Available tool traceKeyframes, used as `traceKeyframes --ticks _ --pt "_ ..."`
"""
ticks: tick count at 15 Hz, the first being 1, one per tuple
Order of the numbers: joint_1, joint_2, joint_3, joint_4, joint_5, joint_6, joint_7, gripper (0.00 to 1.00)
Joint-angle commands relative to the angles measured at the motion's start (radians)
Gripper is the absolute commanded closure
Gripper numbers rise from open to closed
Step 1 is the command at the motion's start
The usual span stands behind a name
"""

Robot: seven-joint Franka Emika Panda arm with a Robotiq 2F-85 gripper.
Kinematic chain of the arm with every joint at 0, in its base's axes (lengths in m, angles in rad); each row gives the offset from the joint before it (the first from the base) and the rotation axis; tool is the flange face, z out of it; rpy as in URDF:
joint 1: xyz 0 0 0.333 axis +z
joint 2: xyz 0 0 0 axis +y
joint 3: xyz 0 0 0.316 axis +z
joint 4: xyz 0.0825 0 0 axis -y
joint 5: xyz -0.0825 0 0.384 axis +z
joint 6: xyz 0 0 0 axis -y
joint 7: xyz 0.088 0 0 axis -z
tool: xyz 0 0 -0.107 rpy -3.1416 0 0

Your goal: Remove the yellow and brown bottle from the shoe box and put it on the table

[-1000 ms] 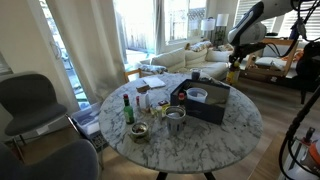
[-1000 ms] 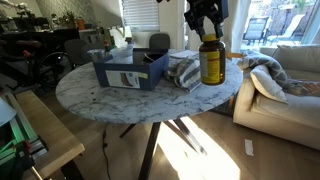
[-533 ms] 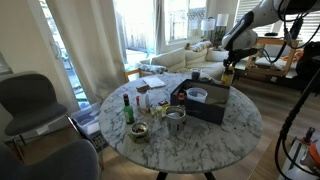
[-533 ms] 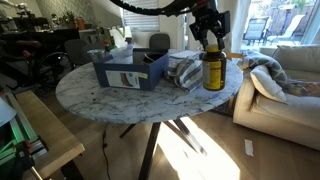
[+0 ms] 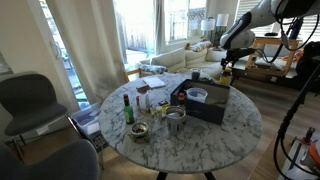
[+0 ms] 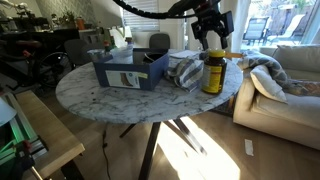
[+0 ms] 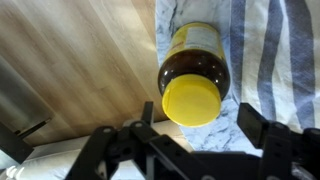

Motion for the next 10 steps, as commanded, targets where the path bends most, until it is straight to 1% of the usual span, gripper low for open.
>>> traceKeyframes --ticks 1,2,4,5,7,8,10 --pt "-0.02 -0.04 0.023 0.018 0.025 -0.038 -0.004 0.0" --pt "-0.017 -0.059 0.024 0.008 0.026 -0.023 -0.006 0.0" --pt "-0.006 -0.152 0.04 -0.059 0.026 0.037 -0.044 0.0" --pt "-0.01 -0.222 0.082 -0.112 0.047 0.05 -0.123 0.0" --pt "0.01 -0.309 0.116 -0.177 0.067 0.054 -0.194 0.0" --pt "0.013 -0.185 0.068 -0.037 0.041 0.022 -0.12 0.0" --pt "0.039 -0.267 0.086 -0.098 0.052 0.023 -0.152 0.0"
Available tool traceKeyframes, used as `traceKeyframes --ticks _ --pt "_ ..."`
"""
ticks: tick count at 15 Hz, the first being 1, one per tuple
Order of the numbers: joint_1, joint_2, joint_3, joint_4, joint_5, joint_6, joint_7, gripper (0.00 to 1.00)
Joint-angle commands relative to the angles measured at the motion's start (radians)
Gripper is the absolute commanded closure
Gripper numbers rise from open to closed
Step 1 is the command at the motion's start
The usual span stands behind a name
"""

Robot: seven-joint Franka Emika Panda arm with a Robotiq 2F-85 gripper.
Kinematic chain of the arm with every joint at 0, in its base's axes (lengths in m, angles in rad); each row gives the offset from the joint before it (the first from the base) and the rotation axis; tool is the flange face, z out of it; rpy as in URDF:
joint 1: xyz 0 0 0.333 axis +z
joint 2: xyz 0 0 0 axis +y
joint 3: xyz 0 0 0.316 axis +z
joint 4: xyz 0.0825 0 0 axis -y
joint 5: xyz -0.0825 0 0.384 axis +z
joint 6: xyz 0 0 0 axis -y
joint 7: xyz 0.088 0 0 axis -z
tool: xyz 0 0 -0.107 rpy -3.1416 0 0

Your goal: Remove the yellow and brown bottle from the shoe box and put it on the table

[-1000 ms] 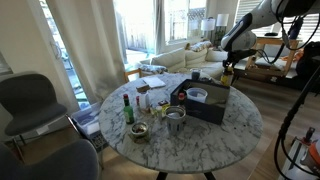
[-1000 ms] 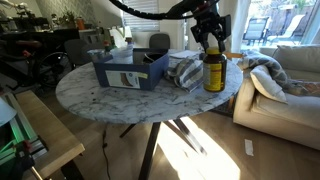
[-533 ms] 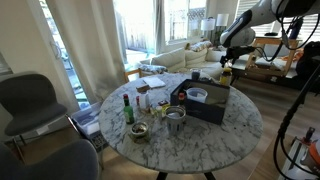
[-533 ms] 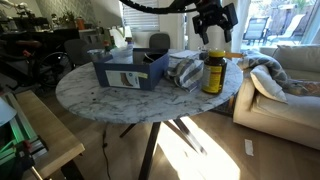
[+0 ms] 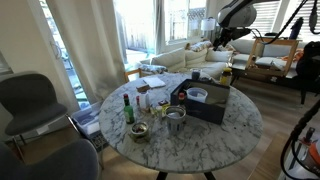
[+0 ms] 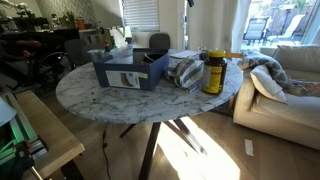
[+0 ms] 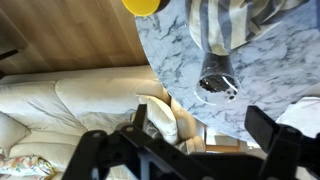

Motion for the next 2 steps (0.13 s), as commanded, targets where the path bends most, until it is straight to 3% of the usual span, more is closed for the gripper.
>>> traceKeyframes --ticks 1,2 --pt "0.03 -0.018 -0.027 -0.015 0.012 -0.004 -0.011 0.0" --pt "0.032 -0.027 -0.028 -0.029 0.013 -0.004 -0.015 0.0"
